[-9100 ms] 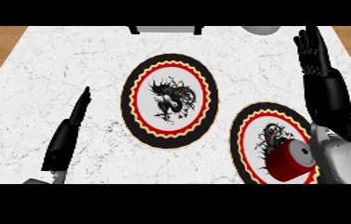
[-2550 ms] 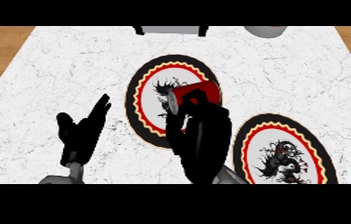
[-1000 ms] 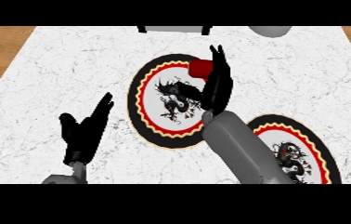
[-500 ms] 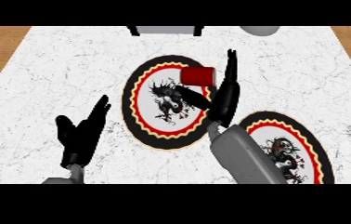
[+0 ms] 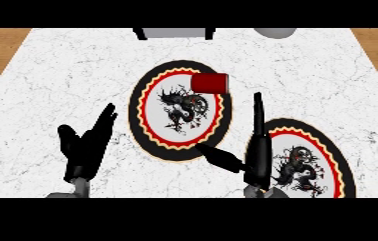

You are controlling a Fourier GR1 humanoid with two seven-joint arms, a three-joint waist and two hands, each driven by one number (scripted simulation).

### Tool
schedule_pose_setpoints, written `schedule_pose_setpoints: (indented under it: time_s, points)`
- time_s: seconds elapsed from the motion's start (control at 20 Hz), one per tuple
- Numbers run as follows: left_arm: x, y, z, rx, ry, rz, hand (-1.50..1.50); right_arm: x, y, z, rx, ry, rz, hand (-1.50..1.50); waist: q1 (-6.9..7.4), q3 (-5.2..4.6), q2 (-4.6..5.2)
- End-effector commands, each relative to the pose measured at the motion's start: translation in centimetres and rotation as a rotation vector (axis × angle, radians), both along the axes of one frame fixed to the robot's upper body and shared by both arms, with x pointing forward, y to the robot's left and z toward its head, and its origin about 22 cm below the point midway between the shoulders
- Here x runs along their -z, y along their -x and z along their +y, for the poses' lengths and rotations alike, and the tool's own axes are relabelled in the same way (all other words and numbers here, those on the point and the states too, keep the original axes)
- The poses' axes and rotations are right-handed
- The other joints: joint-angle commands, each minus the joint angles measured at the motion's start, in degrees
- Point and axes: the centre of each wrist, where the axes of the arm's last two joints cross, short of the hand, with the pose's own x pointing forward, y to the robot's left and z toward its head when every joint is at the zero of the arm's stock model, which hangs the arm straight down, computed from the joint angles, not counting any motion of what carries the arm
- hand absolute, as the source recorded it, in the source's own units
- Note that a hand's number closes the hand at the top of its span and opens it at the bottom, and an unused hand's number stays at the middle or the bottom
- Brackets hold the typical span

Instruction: Pick the can from the plate and place it in the plate

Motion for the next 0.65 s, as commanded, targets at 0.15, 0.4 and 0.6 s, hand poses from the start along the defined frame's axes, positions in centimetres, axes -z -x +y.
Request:
schedule_pose_setpoints:
  time_s: [0.15,0.4,0.6]
  points:
    - [0.0,-0.1,0.1,-0.013,0.008,0.061,0.0,0.7,6.2,-0.1,-0.056,0.081,0.046,-1.5,-0.1,-0.49,0.25]
    - [3.0,2.5,-0.3,0.002,0.001,0.059,0.0,2.1,8.3,-0.5,-0.058,0.109,0.076,-1.5,0.16,-0.46,0.35]
    - [2.3,2.8,1.0,-0.003,0.002,0.062,0.0,0.7,9.7,-0.8,-0.049,0.101,0.061,-1.5,0.2,-0.46,0.32]
